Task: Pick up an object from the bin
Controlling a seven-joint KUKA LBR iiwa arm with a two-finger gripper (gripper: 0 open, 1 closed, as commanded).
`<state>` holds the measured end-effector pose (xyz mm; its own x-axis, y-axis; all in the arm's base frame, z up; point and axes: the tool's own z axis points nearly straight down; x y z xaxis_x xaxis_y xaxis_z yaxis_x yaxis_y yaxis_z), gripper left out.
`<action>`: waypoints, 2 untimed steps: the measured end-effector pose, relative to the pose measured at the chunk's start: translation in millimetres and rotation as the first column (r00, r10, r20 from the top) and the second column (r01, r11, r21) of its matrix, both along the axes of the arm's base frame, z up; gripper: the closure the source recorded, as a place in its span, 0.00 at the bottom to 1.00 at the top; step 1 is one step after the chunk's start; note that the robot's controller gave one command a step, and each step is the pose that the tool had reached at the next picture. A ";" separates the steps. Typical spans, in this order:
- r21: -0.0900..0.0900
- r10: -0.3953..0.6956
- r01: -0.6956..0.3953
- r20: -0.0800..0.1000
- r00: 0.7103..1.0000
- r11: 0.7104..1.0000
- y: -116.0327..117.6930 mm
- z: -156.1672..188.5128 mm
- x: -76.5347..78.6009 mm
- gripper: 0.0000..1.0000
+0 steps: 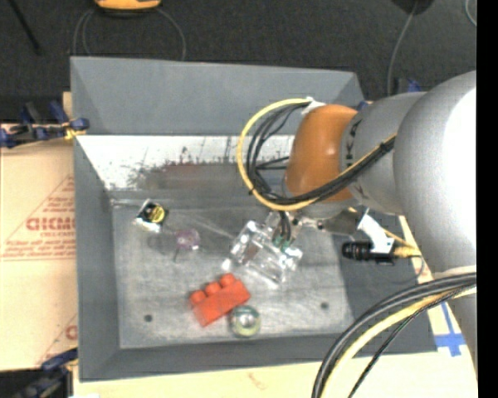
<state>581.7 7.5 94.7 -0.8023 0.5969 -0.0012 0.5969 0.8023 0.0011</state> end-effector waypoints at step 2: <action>0.000 0.014 -0.014 0.001 1.000 1.000 -1.2 93.7 1.7 1.00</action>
Offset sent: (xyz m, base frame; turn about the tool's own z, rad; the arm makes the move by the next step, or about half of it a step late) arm -0.0002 0.0000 0.0722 0.0000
